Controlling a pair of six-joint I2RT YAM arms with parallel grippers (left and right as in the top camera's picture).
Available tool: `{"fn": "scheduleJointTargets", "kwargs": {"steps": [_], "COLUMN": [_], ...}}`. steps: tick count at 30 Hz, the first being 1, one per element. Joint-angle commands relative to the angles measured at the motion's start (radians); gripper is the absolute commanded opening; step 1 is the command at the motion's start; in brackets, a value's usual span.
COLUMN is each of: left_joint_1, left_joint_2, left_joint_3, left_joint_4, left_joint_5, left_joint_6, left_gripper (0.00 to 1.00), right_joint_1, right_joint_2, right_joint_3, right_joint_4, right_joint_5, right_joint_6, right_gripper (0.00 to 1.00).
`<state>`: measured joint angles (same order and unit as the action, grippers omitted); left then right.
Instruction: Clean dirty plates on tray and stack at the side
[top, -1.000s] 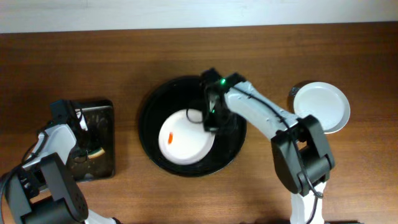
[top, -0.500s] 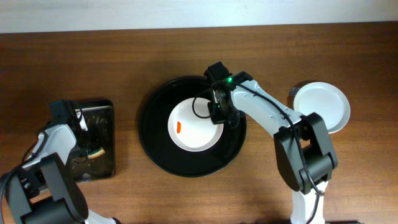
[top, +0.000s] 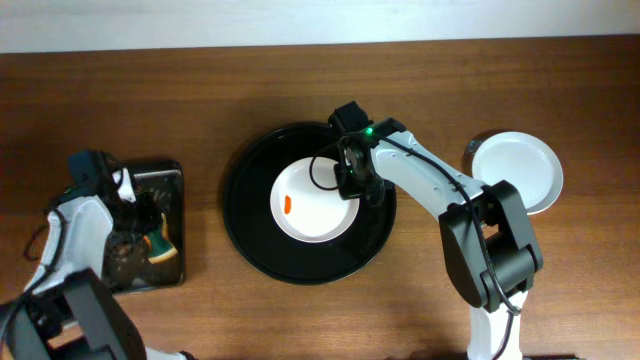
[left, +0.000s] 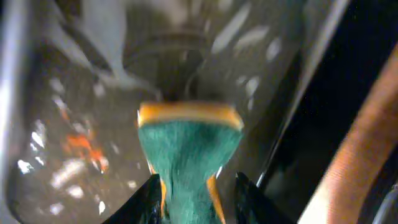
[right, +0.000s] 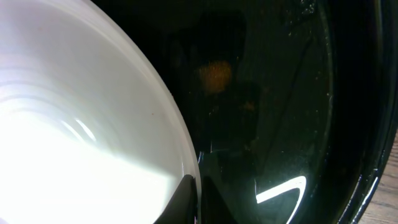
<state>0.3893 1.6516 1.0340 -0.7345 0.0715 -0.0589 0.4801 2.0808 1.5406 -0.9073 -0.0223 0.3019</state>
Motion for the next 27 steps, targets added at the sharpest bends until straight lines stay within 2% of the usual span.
{"fn": "scheduleJointTargets", "kwargs": {"steps": [1,5,6,8,11,14,15,16,17,19,22,23,24,27], "left_joint_1": [0.0,0.0,0.0,0.0,0.0,0.0,0.0,0.0,0.0,0.0,0.0,0.0,0.0,0.0], "left_joint_2": [0.004,0.105,0.125,0.185,0.196,0.155,0.133,0.111,0.095,0.095,0.095,0.097,0.097,0.097], "left_joint_3": [-0.001,-0.054,-0.06,-0.065,-0.038,0.092,0.137,0.155,0.155,0.137,0.048,-0.008,-0.055,-0.125], "left_joint_4": [0.073,0.085,0.093,0.117,0.099,-0.06,-0.122,-0.151,-0.16,-0.175,-0.103,-0.042,0.007,0.089], "left_joint_5": [0.011,0.011,0.01,0.01,0.012,0.019,0.019,0.019,0.019,0.018,0.018,0.018,0.018,0.018], "left_joint_6": [0.053,0.052,0.052,0.052,0.052,0.051,0.047,0.039,0.026,0.025,0.019,0.018,0.018,0.018], "left_gripper": [0.35,0.35,0.29,0.03,0.0,0.18,0.29,0.61,0.71,0.72,0.55,0.39,0.36,0.06], "right_joint_1": [0.004,0.004,0.004,0.004,0.004,0.004,0.004,0.004,0.004,0.004,0.004,0.004,0.004,0.004], "right_joint_2": [0.004,0.004,0.004,0.004,0.004,0.004,0.004,0.004,0.004,0.004,0.004,0.004,0.004,0.004], "right_joint_3": [-0.012,-0.012,-0.012,-0.012,-0.012,-0.012,-0.012,-0.012,-0.012,-0.012,-0.012,-0.012,-0.012,-0.012], "right_joint_4": [-0.001,-0.008,-0.009,-0.011,-0.012,-0.012,-0.012,-0.012,-0.012,-0.012,-0.012,-0.012,-0.012,-0.011], "right_joint_5": [0.035,0.035,0.035,0.035,0.034,0.034,0.034,0.035,0.035,0.035,0.034,0.034,0.035,0.034], "right_joint_6": [-0.009,-0.009,-0.008,-0.005,-0.005,-0.005,-0.005,-0.006,-0.006,-0.006,-0.006,-0.006,-0.005,-0.005], "right_gripper": [0.04,0.04,0.04,0.04,0.04,0.04,0.04,0.04,0.04,0.04,0.04,0.04,0.04,0.04]}}
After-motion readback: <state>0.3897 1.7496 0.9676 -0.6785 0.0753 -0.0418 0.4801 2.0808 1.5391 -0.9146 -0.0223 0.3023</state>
